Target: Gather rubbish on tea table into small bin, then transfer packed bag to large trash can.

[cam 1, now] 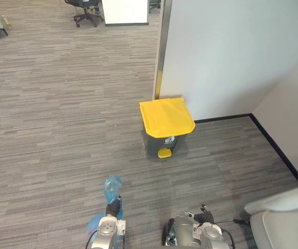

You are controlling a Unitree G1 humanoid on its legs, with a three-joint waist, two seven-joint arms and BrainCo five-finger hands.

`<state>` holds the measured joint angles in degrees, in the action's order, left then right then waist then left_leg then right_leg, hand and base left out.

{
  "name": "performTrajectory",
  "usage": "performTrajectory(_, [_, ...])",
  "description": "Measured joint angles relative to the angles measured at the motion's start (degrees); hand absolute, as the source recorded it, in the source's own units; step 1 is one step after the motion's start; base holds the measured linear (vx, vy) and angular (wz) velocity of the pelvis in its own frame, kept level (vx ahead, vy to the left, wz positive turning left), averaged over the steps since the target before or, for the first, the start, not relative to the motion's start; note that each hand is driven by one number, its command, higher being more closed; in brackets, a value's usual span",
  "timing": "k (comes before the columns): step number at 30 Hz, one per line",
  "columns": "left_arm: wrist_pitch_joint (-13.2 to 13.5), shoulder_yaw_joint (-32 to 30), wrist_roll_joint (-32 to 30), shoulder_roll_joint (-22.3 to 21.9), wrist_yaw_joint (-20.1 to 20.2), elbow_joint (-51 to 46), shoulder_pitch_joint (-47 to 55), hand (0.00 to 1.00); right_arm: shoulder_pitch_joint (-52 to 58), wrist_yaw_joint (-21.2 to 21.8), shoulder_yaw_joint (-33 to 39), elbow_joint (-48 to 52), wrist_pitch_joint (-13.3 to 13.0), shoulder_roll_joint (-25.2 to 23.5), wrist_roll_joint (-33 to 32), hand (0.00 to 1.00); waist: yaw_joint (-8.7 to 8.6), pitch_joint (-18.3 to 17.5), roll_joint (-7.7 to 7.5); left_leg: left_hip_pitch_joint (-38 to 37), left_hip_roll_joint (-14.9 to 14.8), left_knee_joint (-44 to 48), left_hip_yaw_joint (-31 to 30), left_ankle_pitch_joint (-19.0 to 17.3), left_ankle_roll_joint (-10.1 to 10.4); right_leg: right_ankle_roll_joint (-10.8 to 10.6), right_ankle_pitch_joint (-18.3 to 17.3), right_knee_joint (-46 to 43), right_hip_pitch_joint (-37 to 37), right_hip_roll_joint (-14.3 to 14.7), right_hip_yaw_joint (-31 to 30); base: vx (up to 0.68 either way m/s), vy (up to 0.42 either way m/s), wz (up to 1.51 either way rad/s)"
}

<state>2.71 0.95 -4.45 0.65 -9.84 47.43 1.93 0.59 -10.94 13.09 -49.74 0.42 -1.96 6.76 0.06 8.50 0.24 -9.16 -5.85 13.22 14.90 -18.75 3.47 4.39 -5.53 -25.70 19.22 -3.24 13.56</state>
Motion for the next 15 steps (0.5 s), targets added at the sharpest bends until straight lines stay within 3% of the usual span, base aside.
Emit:
performTrajectory(2, [-0.02, -0.12, 0.00, -0.30, 0.04, 0.92, -0.20, 1.00, -1.37, -0.08, 1.08, -1.94, 0.21, 0.90, 0.00, 0.00, 0.10, 0.10, 0.46, -1.73, 0.44, -1.72, -2.28, 4.63, 0.05, 1.90, -1.58, -2.79, -0.38, -0.48, -0.07, 0.47, -0.116, 0.05])
performTrajectory(4, [0.10, -0.30, -0.05, -1.21, 0.00, 1.26, -0.21, 1.00, -0.27, -0.08, 2.35, -2.91, 0.62, 0.88, -0.01, 0.00, -0.40, 0.09, 0.68, -2.49, -0.46, 2.83, -4.63, 8.89, 1.82, 1.74, -3.27, -1.27, -5.59, -0.49, 1.89, 0.46, -0.170, 0.45])
performTrajectory(5, [0.19, -1.16, -0.07, -1.56, 0.06, 1.04, -0.47, 1.00, 0.05, -0.08, 2.00, -2.87, 0.68, 0.86, -0.04, 0.00, -0.60, 0.14, 0.56, 0.08, -1.40, 10.83, -4.94, 9.45, 2.77, 0.40, -4.21, 1.55, -8.73, -0.17, 2.36, 0.40, -0.139, 0.35])
performTrajectory(7, [0.11, -2.48, -0.05, -2.21, 0.09, 1.02, -0.18, 1.00, 0.18, -0.07, -0.04, -2.82, 0.65, 1.10, -0.07, 0.00, -0.33, 0.43, 1.04, 8.25, -5.03, 29.81, -4.91, 13.89, 5.14, 0.67, -5.51, 6.55, -13.91, 1.06, 2.35, 0.34, -0.032, -0.07])
performTrajectory(8, [0.06, -2.71, -0.04, -2.50, 0.24, 0.64, 0.41, 1.00, -0.05, -0.04, -0.87, -2.84, 0.67, 0.76, -0.10, 0.00, 0.12, 0.64, 1.82, 13.54, -8.11, 40.65, -4.09, 11.99, 3.45, 1.04, -5.74, 9.03, -16.69, 2.42, 1.44, 0.28, 0.036, -0.41])
performTrajectory(9, [0.01, -2.69, -0.03, -2.55, 0.30, 0.05, 1.07, 1.00, -0.02, -0.02, -1.45, -2.84, 0.67, 0.09, -0.15, 0.00, 0.26, 0.87, 1.52, 16.62, -9.27, 44.99, -2.91, 9.61, 2.04, 1.07, -6.01, 10.62, -19.02, 2.61, 0.60, 0.25, 0.071, -0.49])
performTrajectory(11, [-0.33, -2.63, 0.00, -2.55, 0.52, -1.73, 1.96, 1.00, 0.08, 0.05, -2.21, -2.80, 0.70, -0.39, -0.20, 0.00, 0.86, 1.10, 0.51, 20.42, -10.29, 44.40, 0.04, 6.55, 1.06, 0.53, -6.07, 12.18, -21.45, 1.83, -1.38, 0.25, 0.116, -0.58])
performTrajectory(13, [-0.31, -2.65, -0.01, -2.60, 0.61, -2.53, 1.93, 1.00, 0.10, 0.06, -1.85, -2.63, 0.72, -0.77, -0.22, 0.00, 1.26, 1.09, 0.19, 22.50, -10.50, 35.05, 2.79, 5.50, 0.68, -1.25, -6.37, 12.21, -22.81, 0.28, -2.23, 0.23, 0.176, -0.55])
performTrajectory(14, [-0.30, -2.63, -0.01, -2.71, 0.79, -2.52, 1.89, 1.00, 0.49, 0.04, -1.27, -2.29, 0.71, -0.49, -0.27, 0.00, 1.32, 0.95, 0.43, 21.88, -10.01, 23.94, 4.11, 7.40, -0.21, -2.57, -6.62, 11.80, -23.07, -0.20, -3.02, 0.28, 0.253, -0.39])
performTrajectory(15, [-0.24, -2.59, -0.01, -2.94, 1.15, -2.35, 1.92, 1.00, 0.77, 0.06, -0.25, -1.89, 0.71, 0.20, -0.23, 0.00, 1.31, 0.17, 2.14, 20.76, -9.39, 13.29, 4.13, 12.66, -0.48, -5.18, -7.67, 11.32, -22.99, 0.39, -3.91, 0.25, 0.256, -0.30])
